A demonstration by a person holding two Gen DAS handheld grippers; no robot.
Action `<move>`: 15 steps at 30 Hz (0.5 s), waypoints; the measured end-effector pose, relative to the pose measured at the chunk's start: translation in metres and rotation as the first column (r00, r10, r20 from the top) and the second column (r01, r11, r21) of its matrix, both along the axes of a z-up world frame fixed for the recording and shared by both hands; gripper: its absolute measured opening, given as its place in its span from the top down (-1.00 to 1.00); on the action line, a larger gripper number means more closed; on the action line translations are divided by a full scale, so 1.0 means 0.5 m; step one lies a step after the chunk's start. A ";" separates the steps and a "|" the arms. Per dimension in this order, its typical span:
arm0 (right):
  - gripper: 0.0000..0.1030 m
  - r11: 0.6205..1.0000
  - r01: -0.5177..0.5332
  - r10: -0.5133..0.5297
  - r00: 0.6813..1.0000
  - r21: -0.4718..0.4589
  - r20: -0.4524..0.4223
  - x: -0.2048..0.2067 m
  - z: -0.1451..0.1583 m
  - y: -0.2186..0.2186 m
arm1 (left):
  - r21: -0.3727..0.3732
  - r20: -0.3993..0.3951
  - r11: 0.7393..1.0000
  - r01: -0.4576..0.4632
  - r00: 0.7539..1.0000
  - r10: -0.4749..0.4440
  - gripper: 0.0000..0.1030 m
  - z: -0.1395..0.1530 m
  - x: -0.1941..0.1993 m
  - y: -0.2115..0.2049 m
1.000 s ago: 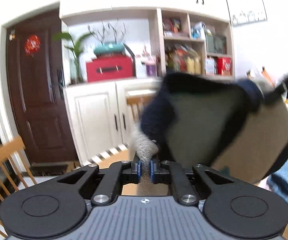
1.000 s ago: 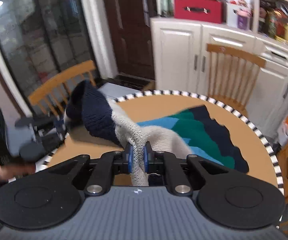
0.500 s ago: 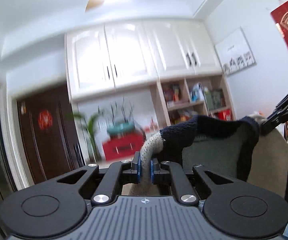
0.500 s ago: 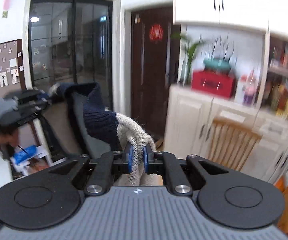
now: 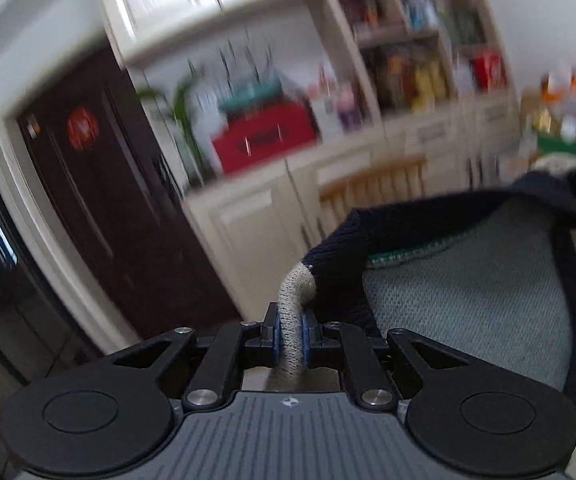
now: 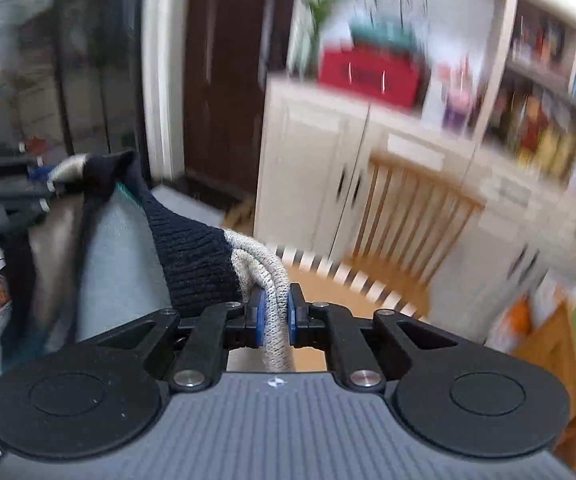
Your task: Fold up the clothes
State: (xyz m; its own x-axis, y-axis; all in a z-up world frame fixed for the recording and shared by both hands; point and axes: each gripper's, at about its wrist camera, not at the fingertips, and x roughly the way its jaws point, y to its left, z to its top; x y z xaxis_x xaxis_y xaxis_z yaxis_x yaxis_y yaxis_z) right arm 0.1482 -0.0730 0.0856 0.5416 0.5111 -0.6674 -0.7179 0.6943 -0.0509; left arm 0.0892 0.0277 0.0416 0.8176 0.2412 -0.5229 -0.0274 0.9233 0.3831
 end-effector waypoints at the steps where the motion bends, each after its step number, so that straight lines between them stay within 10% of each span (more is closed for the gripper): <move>1: 0.78 1.000 0.017 -0.017 0.999 -0.005 -0.044 0.030 -0.044 0.021 | 0.001 -0.062 1.000 -0.014 0.998 0.014 0.79 -0.062 0.039 0.015; 5: 0.78 0.994 0.091 -0.099 0.980 -0.053 -0.171 0.127 -0.200 0.089 | -0.042 -0.200 0.998 -0.052 0.979 0.043 0.79 -0.230 0.149 0.051; 15: 0.73 0.956 0.278 -0.291 0.937 -0.093 -0.194 0.289 -0.341 0.174 | -0.119 -0.307 0.992 -0.047 0.952 0.008 0.69 -0.349 0.404 0.117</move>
State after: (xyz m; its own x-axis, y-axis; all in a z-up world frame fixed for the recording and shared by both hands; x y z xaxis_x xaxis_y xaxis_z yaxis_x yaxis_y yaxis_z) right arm 0.2929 0.0140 -0.0847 0.5073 0.3089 -0.8045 -0.4901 0.8713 0.0255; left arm 0.2911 0.0863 -0.1331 0.6080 0.1791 -0.7735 0.0473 0.9643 0.2605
